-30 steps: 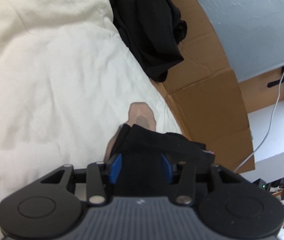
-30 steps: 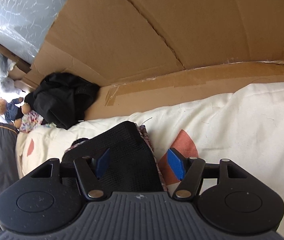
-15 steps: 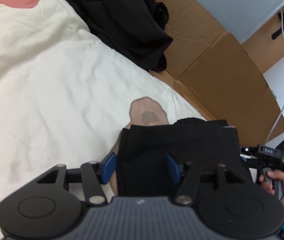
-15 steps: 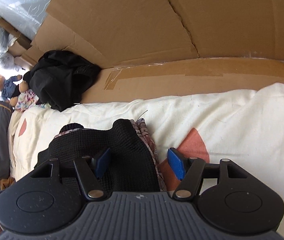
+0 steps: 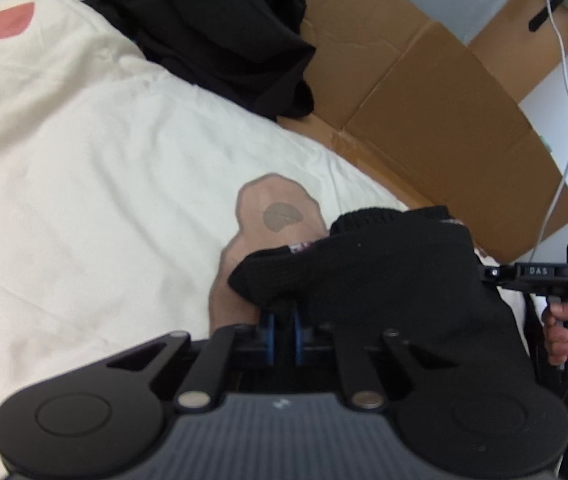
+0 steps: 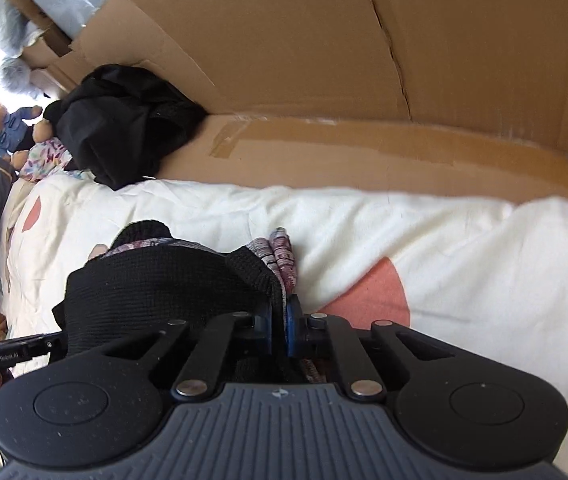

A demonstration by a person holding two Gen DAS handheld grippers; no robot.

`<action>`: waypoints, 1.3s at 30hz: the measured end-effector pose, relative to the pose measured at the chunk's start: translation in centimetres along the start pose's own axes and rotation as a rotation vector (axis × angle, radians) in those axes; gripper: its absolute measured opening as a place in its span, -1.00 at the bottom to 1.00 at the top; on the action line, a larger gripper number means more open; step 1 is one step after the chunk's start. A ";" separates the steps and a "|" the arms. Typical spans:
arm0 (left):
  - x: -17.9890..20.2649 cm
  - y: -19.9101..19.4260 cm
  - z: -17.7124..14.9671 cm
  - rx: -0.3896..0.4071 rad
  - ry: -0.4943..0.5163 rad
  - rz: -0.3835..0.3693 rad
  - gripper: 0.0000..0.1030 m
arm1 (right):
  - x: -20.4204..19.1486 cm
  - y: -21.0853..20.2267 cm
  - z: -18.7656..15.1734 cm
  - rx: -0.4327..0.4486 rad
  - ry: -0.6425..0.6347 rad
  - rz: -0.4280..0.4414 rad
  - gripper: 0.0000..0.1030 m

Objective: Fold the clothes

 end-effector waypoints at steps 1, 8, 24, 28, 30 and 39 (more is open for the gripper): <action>-0.2 -0.5 0.3 0.013 -0.022 -0.011 -0.85 | 0.0 -0.4 0.2 0.014 0.001 0.001 -0.88; -1.1 -2.0 2.1 0.065 -0.100 -0.040 -0.87 | -0.1 -3.0 2.1 0.098 0.024 0.032 -0.89; -2.3 -0.4 0.5 0.032 -0.177 0.044 -0.15 | 0.3 -3.0 3.4 0.178 0.086 0.044 0.08; -2.2 -1.4 -0.3 0.012 -0.178 0.048 -0.07 | 0.4 -4.0 3.0 0.173 0.085 0.040 0.21; -2.3 -2.0 -0.6 0.009 -0.200 0.053 -0.05 | 0.4 -4.6 2.5 0.165 0.093 0.036 0.21; -1.9 -5.8 -2.8 -0.031 -0.256 0.067 -0.03 | -1.0 -8.0 -1.4 0.113 0.064 -0.011 0.21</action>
Point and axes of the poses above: each gripper's, at about its wrist camera, not at the fingertips, and y roughly the way its jaws point, x to its right, z to its top, the point moved 10 cm from there along y, roughly the way its jaws point, and after that the axes turned 11 degrees about z, right-handed, at the moved point
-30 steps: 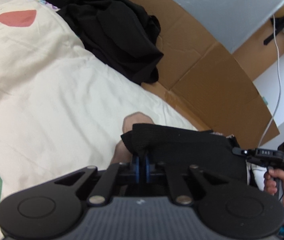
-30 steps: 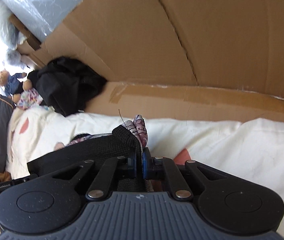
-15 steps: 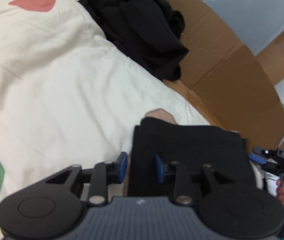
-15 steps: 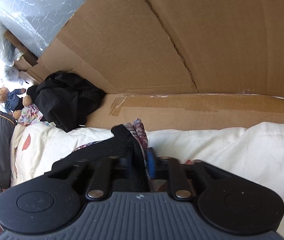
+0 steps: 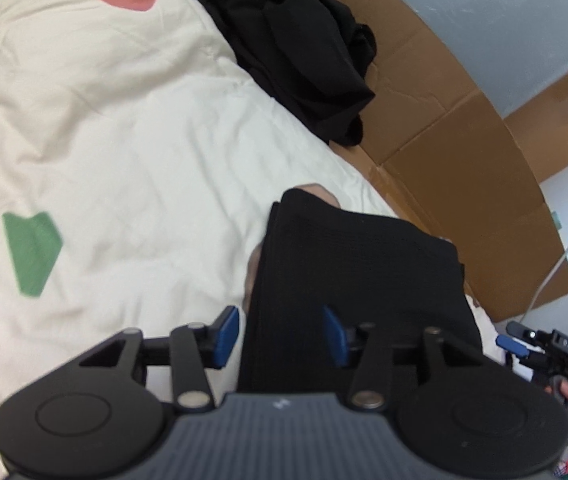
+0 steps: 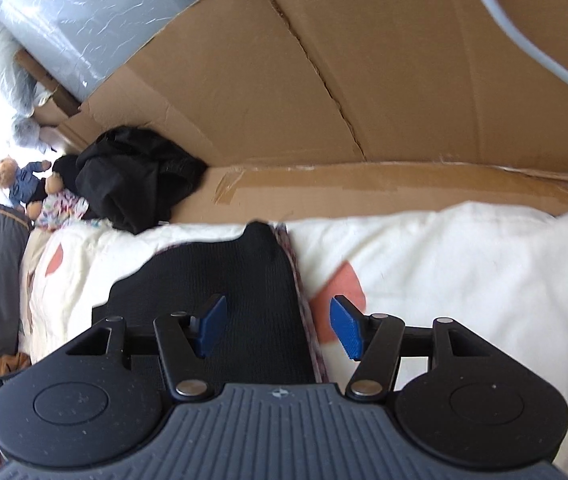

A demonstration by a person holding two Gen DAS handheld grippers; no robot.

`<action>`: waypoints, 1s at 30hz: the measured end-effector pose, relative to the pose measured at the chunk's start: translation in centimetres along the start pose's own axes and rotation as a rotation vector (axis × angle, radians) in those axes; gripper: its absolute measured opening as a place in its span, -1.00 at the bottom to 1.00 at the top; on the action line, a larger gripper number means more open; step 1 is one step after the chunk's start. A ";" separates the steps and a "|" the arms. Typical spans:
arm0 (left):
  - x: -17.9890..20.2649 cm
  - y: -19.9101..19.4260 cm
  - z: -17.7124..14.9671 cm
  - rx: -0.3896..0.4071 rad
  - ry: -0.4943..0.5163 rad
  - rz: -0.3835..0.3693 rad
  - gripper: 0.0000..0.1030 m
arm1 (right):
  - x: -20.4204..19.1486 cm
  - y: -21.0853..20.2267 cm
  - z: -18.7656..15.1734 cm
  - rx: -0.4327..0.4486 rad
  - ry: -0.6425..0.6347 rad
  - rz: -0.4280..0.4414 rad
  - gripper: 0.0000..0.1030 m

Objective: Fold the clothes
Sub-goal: 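Press the folded pants flat with the open left gripper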

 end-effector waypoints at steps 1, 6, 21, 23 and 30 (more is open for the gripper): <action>0.0 -0.5 -0.4 -0.005 0.004 0.002 -0.03 | -0.2 -0.5 -0.5 -0.005 -0.003 -0.002 0.21; 0.3 -3.2 -3.3 -0.036 0.006 0.004 0.01 | -0.9 -2.5 -3.0 -0.039 -0.030 -0.014 0.21; 1.3 -4.6 -10.5 -0.180 0.080 0.020 0.05 | -0.4 -5.6 -8.1 -0.102 -0.064 -0.033 0.22; 1.0 -4.3 -11.2 -0.199 0.073 0.025 0.05 | 0.0 -5.6 -8.7 -0.113 -0.071 -0.046 0.22; 0.1 -3.2 -13.3 -0.243 0.096 0.020 0.05 | 1.3 -4.6 -11.1 -0.196 -0.108 -0.085 0.22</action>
Point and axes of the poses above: each gripper's, at about its wrist camera, not at the fingertips, and y roughly the way its jaws point, x to its right, z to its top, the point moved 10 cm from there along y, roughly the way its jaws point, and after that the axes turned 11 degrees about z, right-handed, at the moved point
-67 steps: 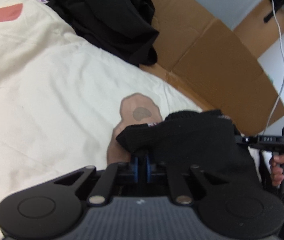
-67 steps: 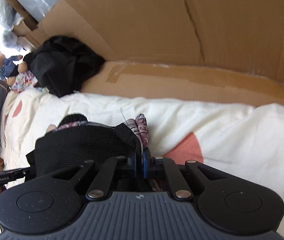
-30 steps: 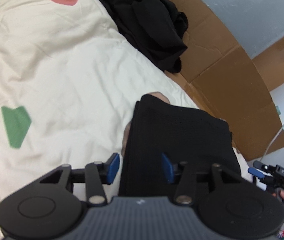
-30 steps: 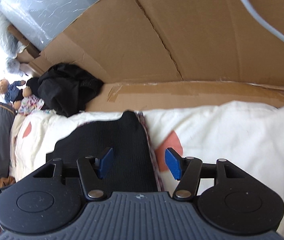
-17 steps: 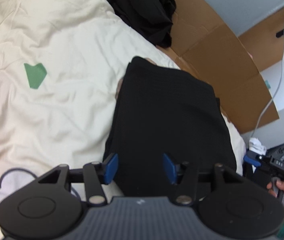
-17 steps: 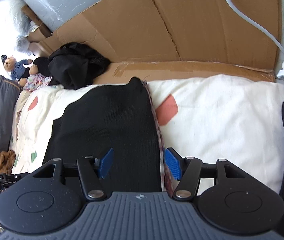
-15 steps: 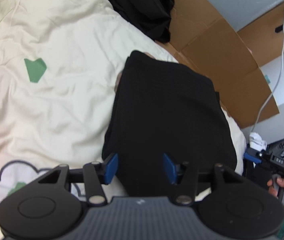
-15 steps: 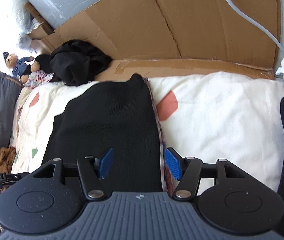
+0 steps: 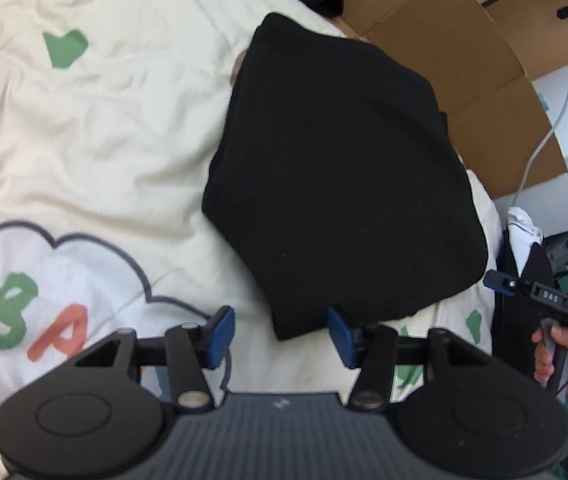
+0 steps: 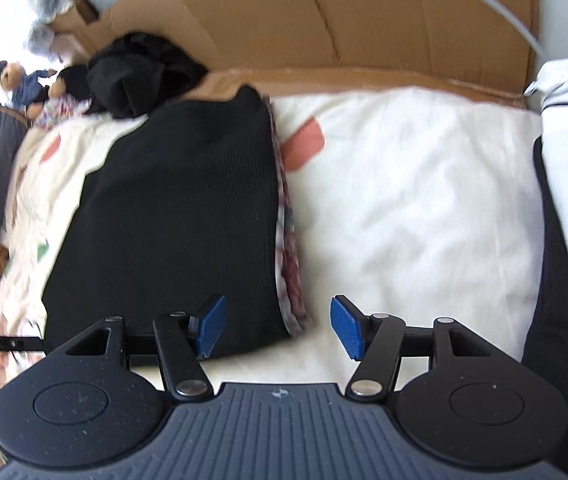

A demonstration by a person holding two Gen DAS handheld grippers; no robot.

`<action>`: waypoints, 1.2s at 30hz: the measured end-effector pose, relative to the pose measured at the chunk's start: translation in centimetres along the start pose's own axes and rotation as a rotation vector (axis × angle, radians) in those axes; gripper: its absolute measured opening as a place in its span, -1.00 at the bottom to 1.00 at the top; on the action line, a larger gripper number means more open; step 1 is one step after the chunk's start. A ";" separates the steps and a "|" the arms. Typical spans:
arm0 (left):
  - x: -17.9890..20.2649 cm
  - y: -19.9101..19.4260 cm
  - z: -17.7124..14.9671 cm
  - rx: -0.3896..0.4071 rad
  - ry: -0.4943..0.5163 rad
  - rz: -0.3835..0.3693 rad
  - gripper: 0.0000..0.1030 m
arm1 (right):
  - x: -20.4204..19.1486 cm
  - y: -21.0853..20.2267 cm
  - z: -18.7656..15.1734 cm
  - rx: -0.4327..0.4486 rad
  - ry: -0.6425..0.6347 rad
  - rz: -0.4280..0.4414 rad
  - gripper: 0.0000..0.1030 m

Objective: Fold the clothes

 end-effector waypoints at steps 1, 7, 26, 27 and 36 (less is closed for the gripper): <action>0.1 0.3 -0.3 -0.003 0.018 -0.006 0.05 | 0.1 0.2 -0.3 -0.010 -0.006 -0.005 0.22; 1.2 1.2 -0.9 0.009 0.146 0.000 -0.35 | -0.3 1.1 -1.0 -0.037 -0.064 -0.002 -0.02; -0.1 0.3 -1.9 -0.019 0.262 0.027 -0.99 | 1.8 -0.9 0.2 -0.014 -0.058 -0.126 -0.92; -0.3 0.1 -2.1 -0.026 0.240 0.010 -0.90 | 2.1 -1.4 0.3 0.005 -0.007 -0.095 -0.92; -1.2 -1.6 -1.4 -0.025 -0.060 -0.192 -0.12 | 1.9 -2.9 -1.3 0.121 0.251 0.093 0.01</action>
Point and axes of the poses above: each gripper's, at about its wrist camera, not at the fingertips, and y roughly the way its jaws point, x to its right, z to its top, the point moved 10 cm from there along y, roughly the way its jaws point, and after that the axes turned 11 degrees about z, right-handed, at the moved point
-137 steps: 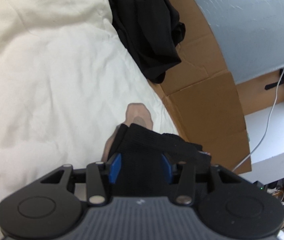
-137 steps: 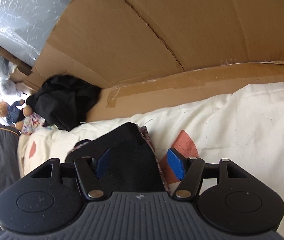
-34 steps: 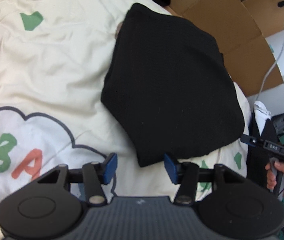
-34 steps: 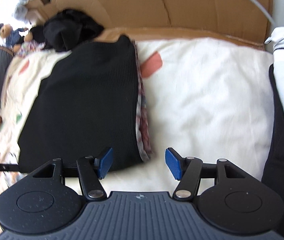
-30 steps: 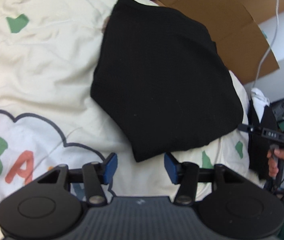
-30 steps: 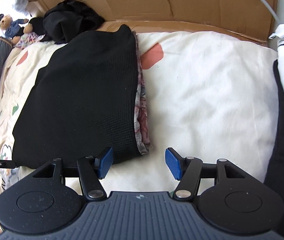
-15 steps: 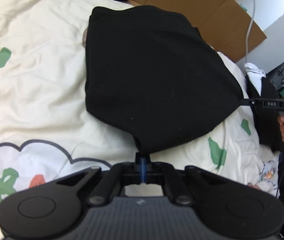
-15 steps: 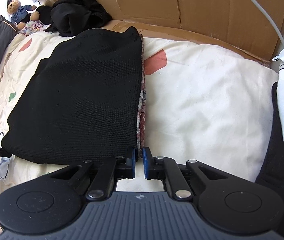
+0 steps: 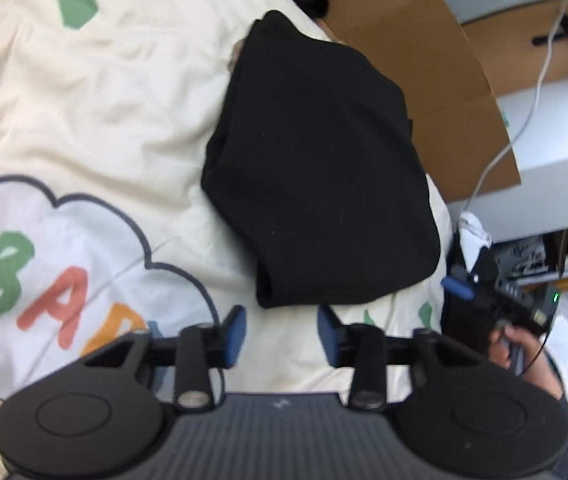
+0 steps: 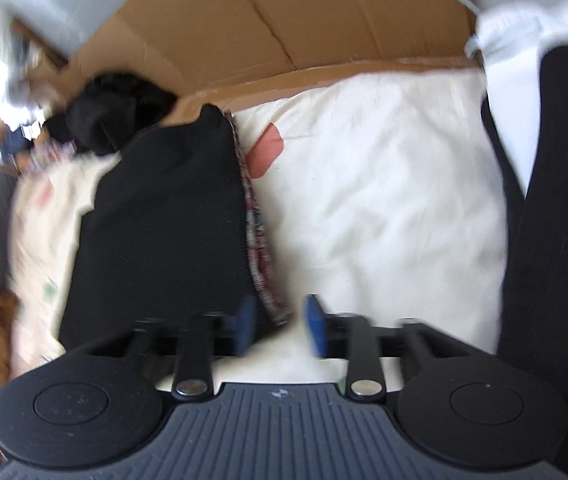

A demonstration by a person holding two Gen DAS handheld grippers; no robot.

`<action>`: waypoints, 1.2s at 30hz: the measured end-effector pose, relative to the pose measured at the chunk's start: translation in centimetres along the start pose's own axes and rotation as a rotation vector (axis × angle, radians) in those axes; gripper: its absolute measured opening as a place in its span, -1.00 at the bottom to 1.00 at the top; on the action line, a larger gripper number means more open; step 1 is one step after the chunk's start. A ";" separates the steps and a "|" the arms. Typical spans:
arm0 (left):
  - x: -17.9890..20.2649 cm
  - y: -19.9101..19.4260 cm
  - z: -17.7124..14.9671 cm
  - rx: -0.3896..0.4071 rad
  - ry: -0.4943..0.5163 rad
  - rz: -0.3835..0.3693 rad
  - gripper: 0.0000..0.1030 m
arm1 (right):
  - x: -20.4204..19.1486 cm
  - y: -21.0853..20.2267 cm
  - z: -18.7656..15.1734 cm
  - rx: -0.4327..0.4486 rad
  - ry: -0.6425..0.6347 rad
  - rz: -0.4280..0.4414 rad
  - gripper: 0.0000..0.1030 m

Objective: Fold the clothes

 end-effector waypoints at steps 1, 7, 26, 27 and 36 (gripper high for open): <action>0.2 0.1 0.0 -0.002 0.001 -0.007 -0.11 | 0.0 0.2 -0.2 0.000 0.012 0.005 0.02; 0.6 0.6 0.3 0.006 -0.086 -0.073 0.05 | 0.1 1.0 -1.9 0.009 0.132 0.072 0.02; 0.0 6.1 0.2 -0.043 -0.377 -0.246 0.13 | 0.6 3.8 -3.6 0.132 0.367 0.164 0.35; 0.1 6.2 0.6 -0.039 -0.381 -0.255 0.13 | 0.9 3.8 -3.6 0.144 0.392 0.171 0.35; 0.7 6.4 3.4 -0.001 -0.377 -0.268 0.13 | 1.8 4.8 -3.0 0.183 0.459 0.194 0.36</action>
Point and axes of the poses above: each gripper's, at about its wrist camera, not at the fingertips, and y roughly the way its jaws point, x to its right, z to its top, the point moved 10 cm from there along y, roughly the way its jaws point, and after that the axes turned 11 degrees about z, right-handed, at the moved point
